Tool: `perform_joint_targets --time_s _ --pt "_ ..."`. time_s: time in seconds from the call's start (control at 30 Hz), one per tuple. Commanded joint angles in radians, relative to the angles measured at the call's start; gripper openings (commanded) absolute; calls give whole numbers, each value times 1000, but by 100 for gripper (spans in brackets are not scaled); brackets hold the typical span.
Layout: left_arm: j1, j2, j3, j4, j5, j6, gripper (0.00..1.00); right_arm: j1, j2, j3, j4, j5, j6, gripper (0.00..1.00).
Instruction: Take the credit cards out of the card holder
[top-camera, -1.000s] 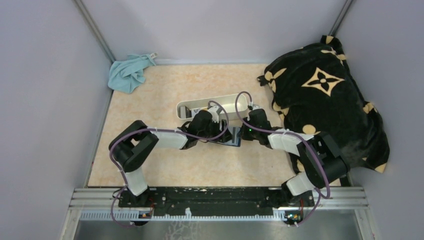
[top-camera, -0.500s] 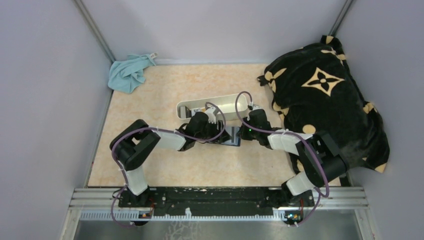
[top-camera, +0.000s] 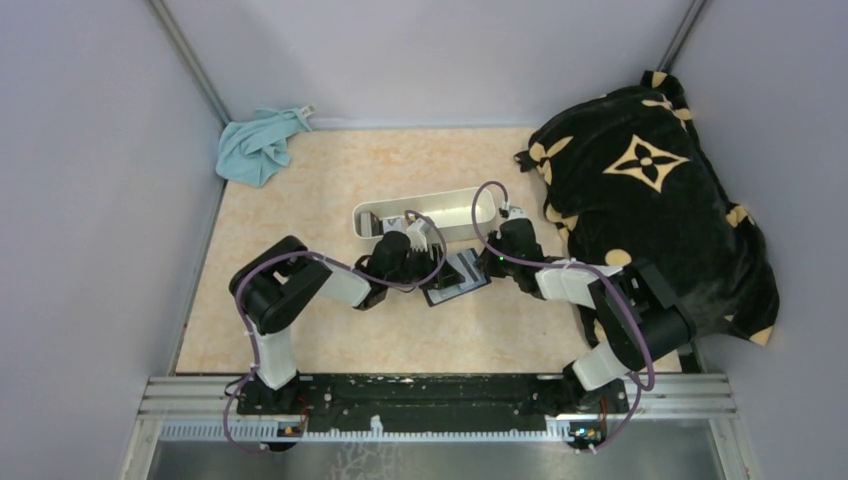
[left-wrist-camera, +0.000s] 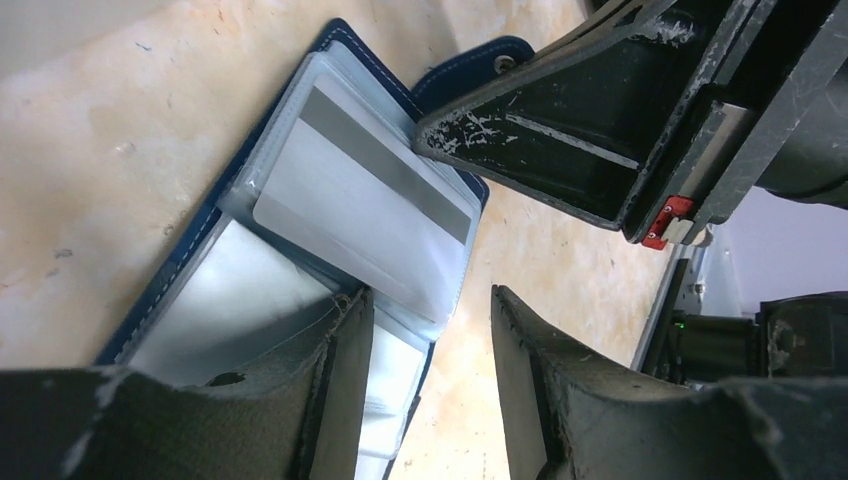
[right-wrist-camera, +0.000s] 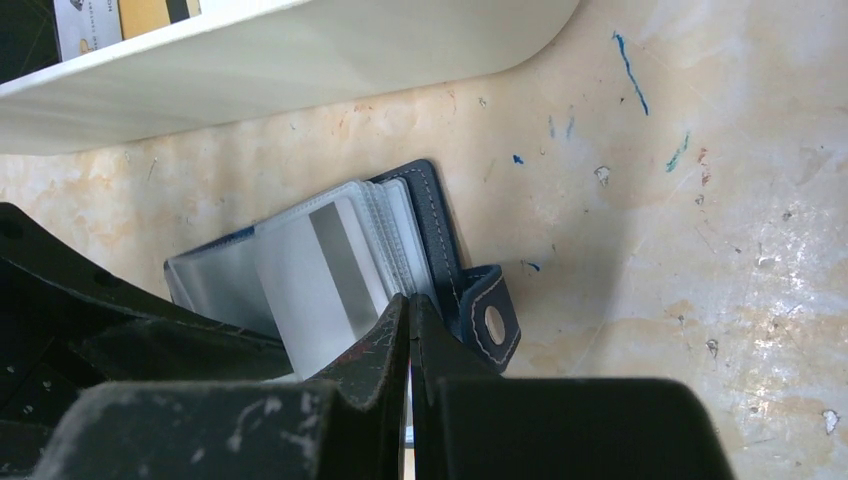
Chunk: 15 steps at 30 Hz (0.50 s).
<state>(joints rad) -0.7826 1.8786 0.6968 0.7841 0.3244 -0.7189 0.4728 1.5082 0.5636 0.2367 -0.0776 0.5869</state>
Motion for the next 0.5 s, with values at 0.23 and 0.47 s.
perform_joint_targets --time_s 0.23,0.47 --pt "9 20 -26 197 27 -121 53 18 16 -74 -51 -66 4 0" --pt "14 19 -37 257 35 -183 54 20 11 -105 -30 -71 18 0"
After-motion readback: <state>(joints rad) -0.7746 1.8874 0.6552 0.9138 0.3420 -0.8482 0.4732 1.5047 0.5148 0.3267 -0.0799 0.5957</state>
